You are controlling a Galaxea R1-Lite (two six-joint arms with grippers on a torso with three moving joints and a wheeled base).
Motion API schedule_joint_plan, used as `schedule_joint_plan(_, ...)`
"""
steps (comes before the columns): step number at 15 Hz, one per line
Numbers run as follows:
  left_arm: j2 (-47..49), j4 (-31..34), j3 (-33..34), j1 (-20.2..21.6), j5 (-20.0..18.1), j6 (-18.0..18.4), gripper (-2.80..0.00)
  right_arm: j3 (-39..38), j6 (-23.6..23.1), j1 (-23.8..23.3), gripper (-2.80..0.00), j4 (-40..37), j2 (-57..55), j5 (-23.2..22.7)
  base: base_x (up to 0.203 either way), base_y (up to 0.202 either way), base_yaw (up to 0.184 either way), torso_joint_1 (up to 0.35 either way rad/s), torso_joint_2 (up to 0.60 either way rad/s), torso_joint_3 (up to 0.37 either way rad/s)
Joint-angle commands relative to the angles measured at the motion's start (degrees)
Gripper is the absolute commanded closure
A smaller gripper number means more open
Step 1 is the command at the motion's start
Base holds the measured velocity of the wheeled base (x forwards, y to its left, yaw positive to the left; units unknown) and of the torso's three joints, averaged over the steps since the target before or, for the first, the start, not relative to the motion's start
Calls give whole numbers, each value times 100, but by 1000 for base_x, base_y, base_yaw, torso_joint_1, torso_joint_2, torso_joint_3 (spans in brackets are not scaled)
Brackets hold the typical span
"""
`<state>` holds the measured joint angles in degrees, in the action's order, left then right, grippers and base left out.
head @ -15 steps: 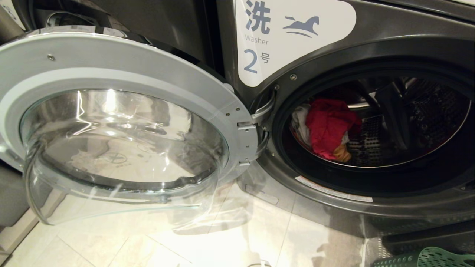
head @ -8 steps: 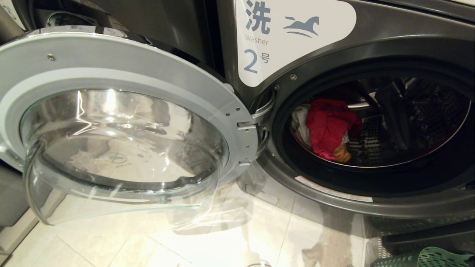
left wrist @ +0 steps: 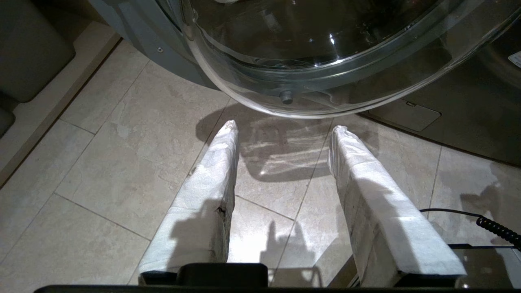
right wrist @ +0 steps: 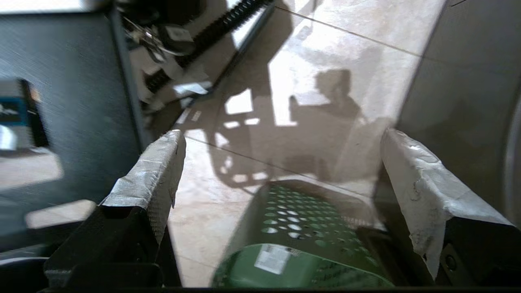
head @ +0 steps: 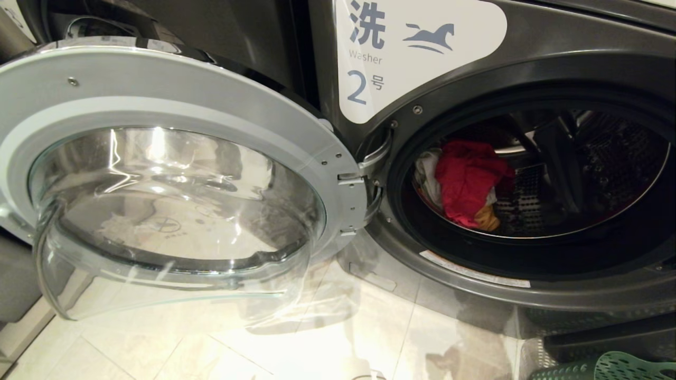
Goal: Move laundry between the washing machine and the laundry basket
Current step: Pick a cloth and place it into the basket
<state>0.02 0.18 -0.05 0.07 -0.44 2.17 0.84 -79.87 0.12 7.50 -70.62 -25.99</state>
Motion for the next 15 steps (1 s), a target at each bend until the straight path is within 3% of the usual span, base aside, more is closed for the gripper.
schedule_joint_plan(1, -2, -1, 5, 1, 0, -6, 0, 122, 789, 385, -280, -376, 245, 9, 0, 0, 0, 0, 0, 0)
schedule_joint_plan(8, 2, -1, -1, 3, 0, -2, 0, 188, 4180, 1889, -280, -601, 1099, 158, 0, 0, 0, 0, 0, 0)
schedule_joint_plan(13, -2, -1, 2, 1, 0, 0, 0, 184, 5237, 1930, -280, -301, 1031, 385, 0, 0, 0, 0, 0, 0)
schedule_joint_plan(15, -2, -1, -1, 1, 0, 3, 0, 315, 5336, 1931, -280, -7, 986, 429, 0, 0, 0, 0, 0, 0)
